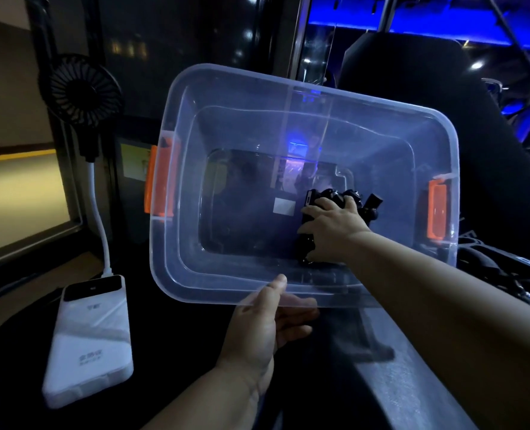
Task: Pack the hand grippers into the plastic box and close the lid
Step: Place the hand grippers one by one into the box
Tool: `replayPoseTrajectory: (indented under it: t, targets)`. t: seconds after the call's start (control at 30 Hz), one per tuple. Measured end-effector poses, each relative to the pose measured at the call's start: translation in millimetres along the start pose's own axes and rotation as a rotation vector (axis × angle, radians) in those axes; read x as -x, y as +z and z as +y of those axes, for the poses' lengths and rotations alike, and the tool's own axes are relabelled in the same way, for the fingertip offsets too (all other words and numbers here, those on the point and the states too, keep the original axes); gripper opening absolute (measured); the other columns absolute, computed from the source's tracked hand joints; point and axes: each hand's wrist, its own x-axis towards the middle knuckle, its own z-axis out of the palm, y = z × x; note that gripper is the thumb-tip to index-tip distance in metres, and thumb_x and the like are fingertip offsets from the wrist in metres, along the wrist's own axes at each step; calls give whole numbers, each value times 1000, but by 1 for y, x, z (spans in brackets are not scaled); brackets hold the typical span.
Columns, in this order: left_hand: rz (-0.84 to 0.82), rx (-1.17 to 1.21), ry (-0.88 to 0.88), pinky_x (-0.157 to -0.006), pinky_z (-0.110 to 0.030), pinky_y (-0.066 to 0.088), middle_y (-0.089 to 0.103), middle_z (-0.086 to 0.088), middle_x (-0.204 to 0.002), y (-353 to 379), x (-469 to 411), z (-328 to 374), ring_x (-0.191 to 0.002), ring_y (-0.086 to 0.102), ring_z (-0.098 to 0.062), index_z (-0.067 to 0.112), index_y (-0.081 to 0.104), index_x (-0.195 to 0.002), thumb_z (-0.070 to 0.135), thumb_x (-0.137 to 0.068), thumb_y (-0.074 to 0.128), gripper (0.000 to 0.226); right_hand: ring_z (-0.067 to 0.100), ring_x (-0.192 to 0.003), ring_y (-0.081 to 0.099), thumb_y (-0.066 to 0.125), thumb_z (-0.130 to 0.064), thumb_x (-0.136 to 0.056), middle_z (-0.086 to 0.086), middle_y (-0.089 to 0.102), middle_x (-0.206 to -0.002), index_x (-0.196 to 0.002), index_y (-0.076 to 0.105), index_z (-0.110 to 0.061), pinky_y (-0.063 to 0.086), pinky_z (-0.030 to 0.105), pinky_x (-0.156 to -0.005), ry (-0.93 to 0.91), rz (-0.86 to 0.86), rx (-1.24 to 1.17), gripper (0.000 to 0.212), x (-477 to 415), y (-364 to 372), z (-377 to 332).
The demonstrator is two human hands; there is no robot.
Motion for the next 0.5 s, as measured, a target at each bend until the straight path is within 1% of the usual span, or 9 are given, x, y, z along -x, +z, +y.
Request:
replayPoseTrajectory:
  t: [0.07, 0.13, 0.2, 0.27, 0.3, 0.37, 0.4, 0.43, 0.5]
  targets:
    - [3, 3, 5, -56, -26, 55, 73, -19, -82, 0, 0, 0, -73, 72, -26, 1, 64, -75, 31, -93, 51, 37, 19, -131, 26, 56, -61, -74, -9, 33, -147, -128, 51, -46, 25, 55, -97, 8, -2, 25, 56, 0, 0, 0]
    - [5, 7, 5, -56, -27, 55, 73, -20, -82, 0, -1, 0, -72, 72, -26, 1, 63, -74, 31, -93, 51, 37, 20, -127, 28, 56, -61, -73, -10, 35, -144, -125, 53, -45, 25, 53, -94, 20, -12, 46, 55, -2, 1, 0]
    - [4, 5, 6, -57, -28, 55, 73, -19, -81, 0, -1, 0, -72, 72, -26, 2, 62, -75, 31, -93, 51, 36, 19, -126, 27, 56, -61, -71, -11, 37, -141, -123, 55, -46, 24, 53, -94, 29, -18, 44, 54, -3, 2, 0]
    - [1, -1, 9, -58, -28, 55, 74, -19, -81, 0, -2, -1, -73, 72, -26, 1, 62, -77, 31, -93, 51, 36, 18, -127, 27, 57, -60, -71, -12, 37, -141, -122, 55, -46, 22, 56, -97, 35, -23, 34, 54, -2, 3, 0]
    - [-1, -3, 9, -58, -28, 55, 74, -19, -82, 0, -2, -1, -74, 72, -26, 1, 62, -78, 31, -94, 51, 36, 18, -129, 26, 57, -60, -71, -12, 37, -141, -122, 56, -46, 18, 61, -100, 34, -23, 33, 54, -2, 3, 0]
    - [-1, -5, 10, -58, -28, 55, 74, -19, -82, 0, -2, -2, -74, 72, -26, 1, 62, -77, 32, -94, 51, 36, 18, -134, 22, 58, -59, -72, -13, 36, -143, -123, 56, -46, 2, 70, -104, 28, -19, 28, 53, -1, 3, 1]
    - [0, -5, 11, -58, -28, 55, 74, -19, -82, -1, -3, -2, -74, 72, -27, 1, 62, -77, 32, -93, 51, 36, 17, -137, 18, 58, -59, -73, -13, 34, -144, -124, 56, -46, -5, 71, -105, 28, -21, 20, 53, 0, 2, 1]
    - [0, -5, 11, -57, -27, 55, 74, -19, -82, -1, -3, -2, -74, 72, -27, 1, 62, -77, 32, -93, 51, 37, 17, -139, 15, 57, -59, -75, -14, 32, -146, -126, 55, -46, -8, 72, -106, 27, -27, 14, 53, 1, 2, 2]
    - [-5, -4, 11, -57, -27, 55, 73, -19, -82, -1, -2, -2, -75, 72, -27, 2, 63, -76, 32, -93, 51, 37, 16, -141, 11, 56, -59, -77, -13, 29, -150, -128, 53, -46, -8, 70, -107, 21, -34, 13, 53, 2, 3, 3]
